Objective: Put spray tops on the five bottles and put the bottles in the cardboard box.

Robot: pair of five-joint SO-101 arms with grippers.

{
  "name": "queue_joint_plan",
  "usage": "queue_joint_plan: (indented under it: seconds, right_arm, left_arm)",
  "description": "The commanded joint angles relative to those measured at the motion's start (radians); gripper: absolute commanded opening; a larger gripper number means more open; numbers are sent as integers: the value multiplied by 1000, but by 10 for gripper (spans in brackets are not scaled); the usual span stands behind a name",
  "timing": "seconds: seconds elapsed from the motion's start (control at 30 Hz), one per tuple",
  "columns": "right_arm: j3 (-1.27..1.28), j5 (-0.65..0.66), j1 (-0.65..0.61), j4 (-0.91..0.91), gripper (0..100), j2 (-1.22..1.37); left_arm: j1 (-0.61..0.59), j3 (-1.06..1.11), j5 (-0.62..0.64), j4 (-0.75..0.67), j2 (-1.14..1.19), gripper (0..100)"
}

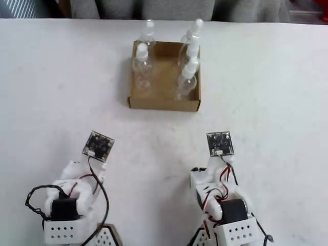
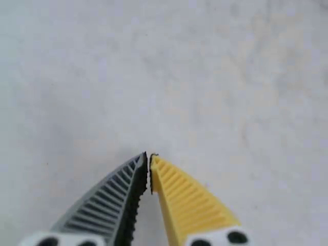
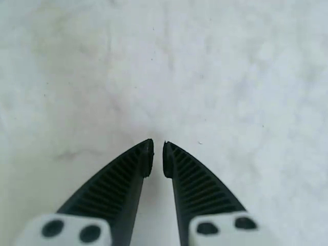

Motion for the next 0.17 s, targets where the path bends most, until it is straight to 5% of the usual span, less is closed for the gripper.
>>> queue_joint_plan:
  seconds: [0.0, 0.13]
  right_arm:
    - [9, 9, 2, 4, 24, 5]
    - [9, 9, 2, 4, 24, 5]
  left_arm:
    - [-7, -3, -6, 15, -18, 24]
    - [-7, -3, -6, 15, -18, 24]
